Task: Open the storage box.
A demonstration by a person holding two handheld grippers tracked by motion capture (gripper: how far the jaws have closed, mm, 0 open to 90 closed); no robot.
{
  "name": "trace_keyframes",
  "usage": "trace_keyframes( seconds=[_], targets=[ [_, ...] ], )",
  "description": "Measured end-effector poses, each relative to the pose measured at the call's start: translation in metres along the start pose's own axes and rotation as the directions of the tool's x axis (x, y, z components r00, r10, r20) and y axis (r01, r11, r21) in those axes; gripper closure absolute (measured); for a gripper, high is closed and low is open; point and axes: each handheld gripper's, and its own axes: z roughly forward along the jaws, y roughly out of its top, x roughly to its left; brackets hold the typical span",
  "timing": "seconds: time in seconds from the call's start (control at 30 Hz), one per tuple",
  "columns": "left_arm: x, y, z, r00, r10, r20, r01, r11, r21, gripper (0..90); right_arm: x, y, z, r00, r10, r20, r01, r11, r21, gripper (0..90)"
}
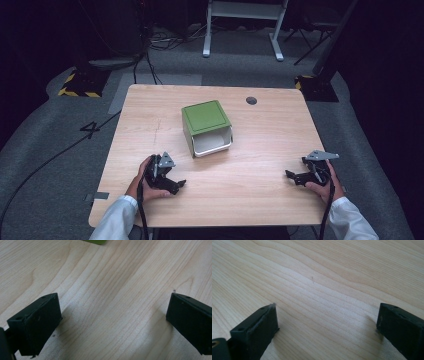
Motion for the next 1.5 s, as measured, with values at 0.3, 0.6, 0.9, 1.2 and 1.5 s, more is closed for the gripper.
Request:
trace_keyframes(
  seconds=[0.3,0.6,0.9,1.2,1.5],
  targets=[
    [0.0,0.0,0.0,1.0,0.001,-0.001,-0.001,1.0,-0.003,0.5,0.0,0.0,0.0,1.0,0.0,-0.001,0.0,1.0,0.0,3.7],
    [0.002,-0.002,-0.006,0.9995,0.028,0.016,-0.028,0.9996,0.0,6.4,0.0,0.0,0.0,1.0,0.0,-0.001,0.0,1.0,0.0,3.7],
    [-0.003,0.001,-0.009,0.9975,0.053,0.048,-0.053,0.9985,-0.015,17.6,0.0,0.0,0.0,1.0,-0.003,-0.003,0.003,1.0,0.0,3.7],
    [-0.009,0.009,-0.018,0.9964,0.062,0.058,-0.059,0.9967,-0.055,19.0,0.0,0.0,0.0,1.0,-0.002,-0.004,0.002,1.0,0.0,3.7],
    [-0.015,0.019,-0.02,0.9935,0.097,0.059,-0.093,0.9934,-0.067,20.5,0.0,0.0,0.0,1.0,-0.003,-0.004,0.003,1.0,0.0,3.7]
  ],
)
